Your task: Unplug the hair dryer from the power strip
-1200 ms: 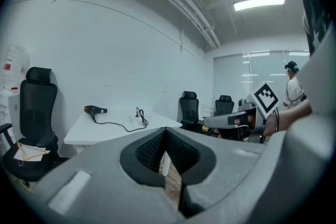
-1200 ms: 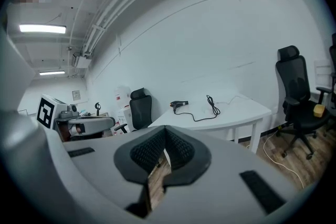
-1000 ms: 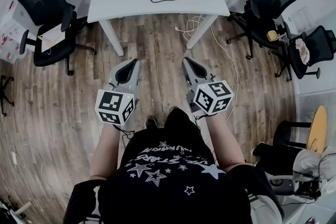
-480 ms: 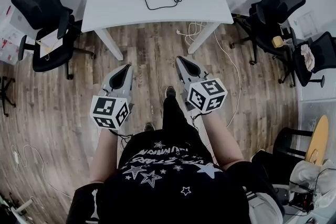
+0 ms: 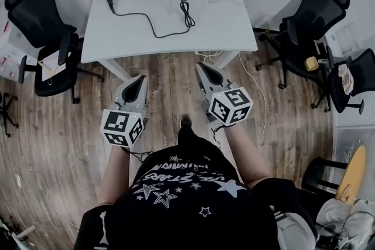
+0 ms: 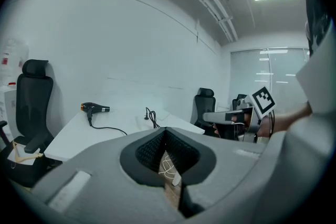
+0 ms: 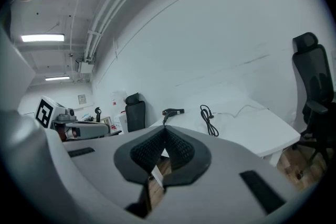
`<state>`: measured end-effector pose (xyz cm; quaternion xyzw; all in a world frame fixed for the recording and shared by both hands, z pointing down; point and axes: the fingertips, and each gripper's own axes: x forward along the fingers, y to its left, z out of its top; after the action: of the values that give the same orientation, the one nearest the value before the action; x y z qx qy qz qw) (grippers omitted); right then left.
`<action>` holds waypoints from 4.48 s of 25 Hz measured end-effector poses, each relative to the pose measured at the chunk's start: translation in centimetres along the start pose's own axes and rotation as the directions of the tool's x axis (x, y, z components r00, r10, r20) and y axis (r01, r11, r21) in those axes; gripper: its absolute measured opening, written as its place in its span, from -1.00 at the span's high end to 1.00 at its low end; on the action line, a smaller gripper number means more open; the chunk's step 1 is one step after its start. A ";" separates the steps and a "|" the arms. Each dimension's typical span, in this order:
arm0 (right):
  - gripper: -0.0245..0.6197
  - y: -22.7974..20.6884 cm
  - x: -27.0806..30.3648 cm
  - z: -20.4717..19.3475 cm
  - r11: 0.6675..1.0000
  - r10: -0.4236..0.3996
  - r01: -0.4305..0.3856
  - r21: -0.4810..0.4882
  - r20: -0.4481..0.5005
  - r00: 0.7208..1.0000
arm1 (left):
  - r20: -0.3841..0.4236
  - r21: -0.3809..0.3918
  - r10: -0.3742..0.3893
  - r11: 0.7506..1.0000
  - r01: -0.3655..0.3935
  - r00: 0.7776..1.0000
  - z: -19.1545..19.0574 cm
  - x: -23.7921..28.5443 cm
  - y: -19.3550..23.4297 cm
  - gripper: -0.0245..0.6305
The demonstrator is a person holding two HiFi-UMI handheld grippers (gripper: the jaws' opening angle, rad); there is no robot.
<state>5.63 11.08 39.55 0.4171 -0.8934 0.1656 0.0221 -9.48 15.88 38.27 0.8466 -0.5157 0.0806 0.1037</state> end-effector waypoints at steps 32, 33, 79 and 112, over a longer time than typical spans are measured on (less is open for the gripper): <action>0.90 -13.2 12.1 3.3 0.999 -0.024 0.027 0.038 -0.081 0.996 | -0.059 0.026 0.000 1.000 0.002 0.998 2.3 15.6 4.8 0.91; 0.90 -13.2 12.6 3.5 0.998 -0.034 0.037 0.040 -0.081 0.996 | -0.061 0.025 -0.009 1.000 0.010 0.998 2.3 16.0 5.5 0.91; 0.90 -22.9 25.3 5.3 0.950 -0.281 0.299 0.095 -0.161 0.946 | -0.126 -0.022 -0.219 0.976 0.218 0.968 3.5 30.4 17.4 0.91; 0.90 -31.0 34.4 1.0 0.990 -0.057 0.101 0.101 -0.372 0.927 | -0.340 -0.093 -0.223 0.975 0.204 0.914 -2.9 44.2 16.2 0.90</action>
<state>6.64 -33.14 53.34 0.4150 -0.8444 0.2925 0.1709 -3.87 -28.50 53.39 0.8669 -0.3958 0.2030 0.2248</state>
